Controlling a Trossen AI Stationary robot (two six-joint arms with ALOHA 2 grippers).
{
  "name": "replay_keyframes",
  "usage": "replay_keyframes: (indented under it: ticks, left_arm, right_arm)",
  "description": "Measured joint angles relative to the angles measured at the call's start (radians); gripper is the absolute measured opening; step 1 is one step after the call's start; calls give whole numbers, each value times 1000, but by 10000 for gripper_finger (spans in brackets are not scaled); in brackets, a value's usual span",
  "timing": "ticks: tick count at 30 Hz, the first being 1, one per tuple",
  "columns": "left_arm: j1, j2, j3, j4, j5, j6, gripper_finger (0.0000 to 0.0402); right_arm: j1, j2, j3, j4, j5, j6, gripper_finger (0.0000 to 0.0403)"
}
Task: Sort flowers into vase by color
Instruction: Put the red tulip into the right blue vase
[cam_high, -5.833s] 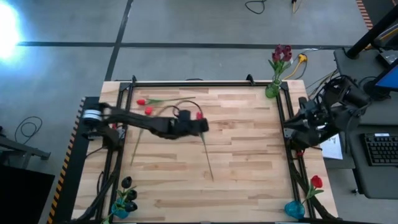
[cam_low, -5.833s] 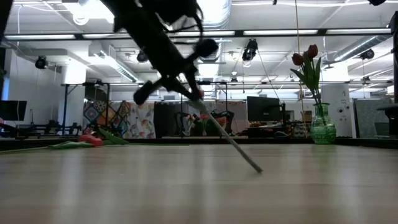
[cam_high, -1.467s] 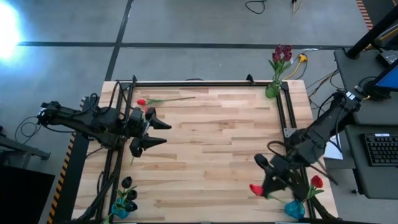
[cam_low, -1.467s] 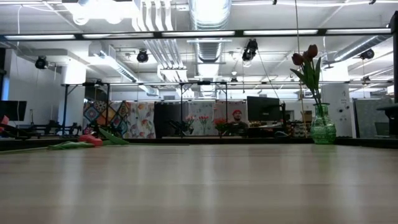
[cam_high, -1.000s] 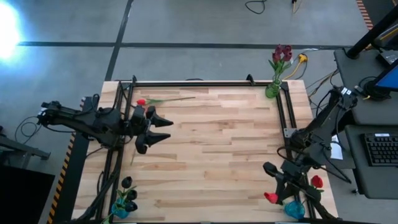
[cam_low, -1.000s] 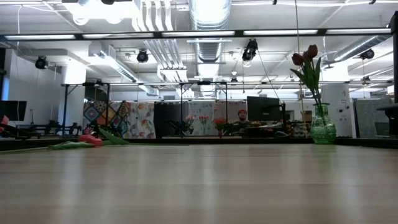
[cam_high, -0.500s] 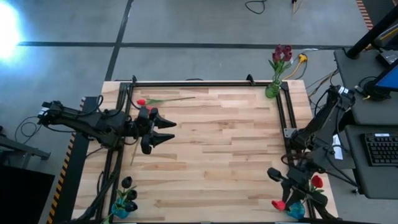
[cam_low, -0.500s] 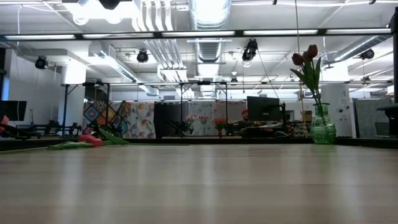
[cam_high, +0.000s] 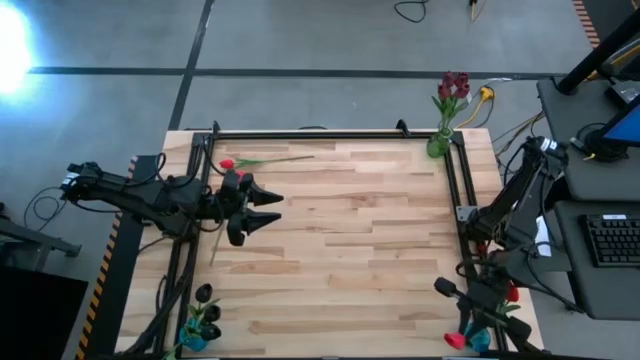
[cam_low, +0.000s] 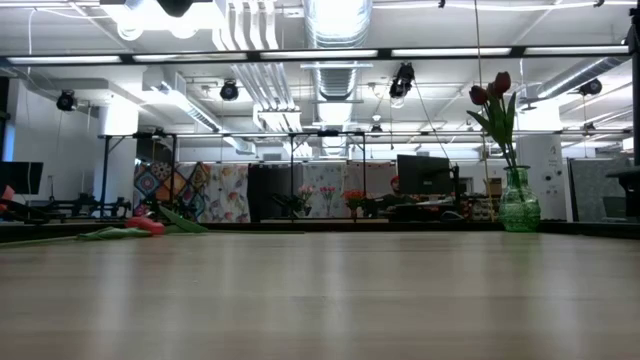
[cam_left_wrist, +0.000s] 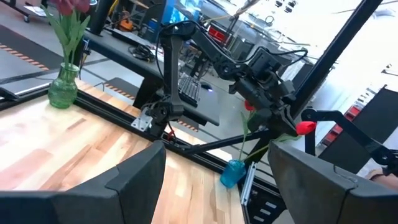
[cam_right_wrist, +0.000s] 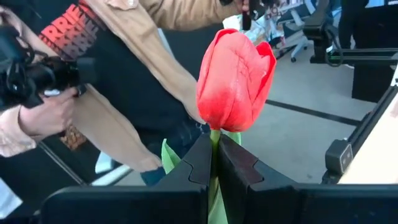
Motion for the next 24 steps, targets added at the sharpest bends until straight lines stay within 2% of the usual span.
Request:
replay_keyframes:
  ticks: [10, 18, 24]
  left_arm:
    - [1, 1, 0, -1, -2, -15, 272]
    - [4, 1, 0, -1, -28, -15, 272]
    - [5, 1, 0, -2, -29, -14, 272]
  right_arm:
    - [82, 0, 0, -103, -8, -45, 12]
    - [89, -5, 0, -228, -6, -35, 12]
    - [89, -22, 0, -248, -6, -10, 12]
